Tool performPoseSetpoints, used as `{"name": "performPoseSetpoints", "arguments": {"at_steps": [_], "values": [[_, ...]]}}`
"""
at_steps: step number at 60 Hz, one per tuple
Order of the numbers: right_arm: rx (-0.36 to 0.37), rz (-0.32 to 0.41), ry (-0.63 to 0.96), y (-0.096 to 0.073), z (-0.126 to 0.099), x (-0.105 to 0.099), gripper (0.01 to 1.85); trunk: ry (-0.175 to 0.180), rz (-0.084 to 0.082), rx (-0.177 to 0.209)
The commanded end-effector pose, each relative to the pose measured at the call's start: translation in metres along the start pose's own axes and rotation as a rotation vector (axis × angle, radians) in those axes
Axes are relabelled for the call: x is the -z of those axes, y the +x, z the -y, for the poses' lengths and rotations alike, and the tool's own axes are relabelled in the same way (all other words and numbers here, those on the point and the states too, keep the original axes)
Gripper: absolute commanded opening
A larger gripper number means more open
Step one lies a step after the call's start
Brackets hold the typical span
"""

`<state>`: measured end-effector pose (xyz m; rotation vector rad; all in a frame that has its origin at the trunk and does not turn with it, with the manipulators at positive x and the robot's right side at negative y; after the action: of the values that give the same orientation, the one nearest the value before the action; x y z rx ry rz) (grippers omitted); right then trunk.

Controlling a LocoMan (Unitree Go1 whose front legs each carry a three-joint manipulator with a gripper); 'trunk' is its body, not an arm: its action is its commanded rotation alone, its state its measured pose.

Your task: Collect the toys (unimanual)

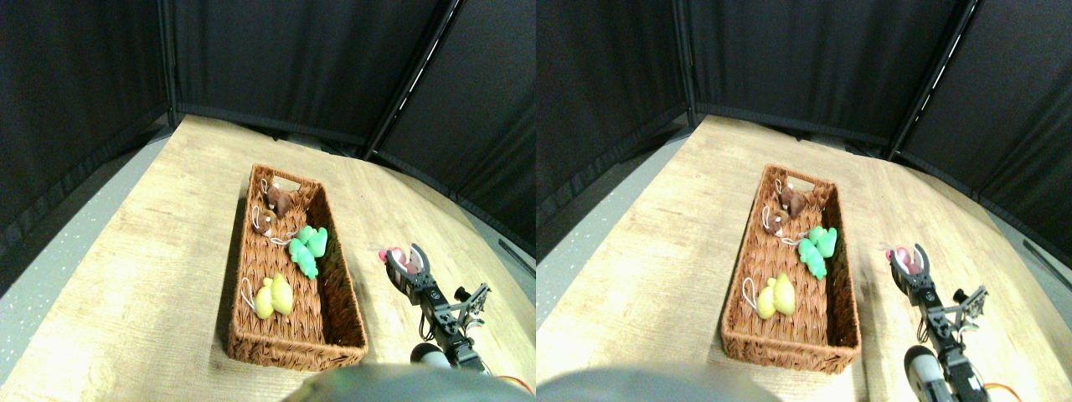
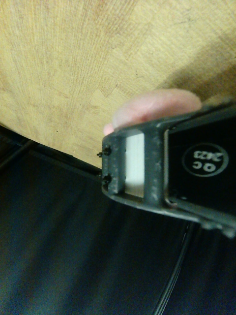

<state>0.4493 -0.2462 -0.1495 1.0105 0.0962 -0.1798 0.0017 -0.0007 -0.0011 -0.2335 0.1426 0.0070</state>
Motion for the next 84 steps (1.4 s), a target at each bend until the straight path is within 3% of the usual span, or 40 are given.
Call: {"name": "performPoseSetpoints", "arguments": {"at_steps": [1,11,29,45,49,58,69,80,84], "values": [[-0.033,-0.026,0.065,0.005,-0.015,0.000,0.24,-0.043,0.040,-0.032],[-0.117,-0.092,-0.042,0.017,-0.033,0.006,0.27,-0.089,0.062,-0.078],[-0.130,-0.212,0.011,0.031,-0.076,0.028,0.22,-0.178,0.108,-0.156],[-0.158,-0.290,-0.010,0.038,-0.101,0.058,0.24,-0.226,0.117,-0.204],[-0.162,-0.340,0.015,0.040,-0.103,0.065,0.24,-0.223,0.112,-0.210],[-0.155,-0.336,0.024,0.046,-0.092,0.066,0.21,-0.197,0.100,-0.200],[-0.108,-0.240,0.050,0.049,-0.082,0.052,0.20,-0.146,0.087,-0.166],[-0.085,-0.158,0.068,0.049,-0.062,0.027,0.19,-0.086,0.063,-0.120],[-0.086,-0.091,-0.011,0.045,-0.053,0.016,0.21,-0.067,0.056,-0.108]]}}
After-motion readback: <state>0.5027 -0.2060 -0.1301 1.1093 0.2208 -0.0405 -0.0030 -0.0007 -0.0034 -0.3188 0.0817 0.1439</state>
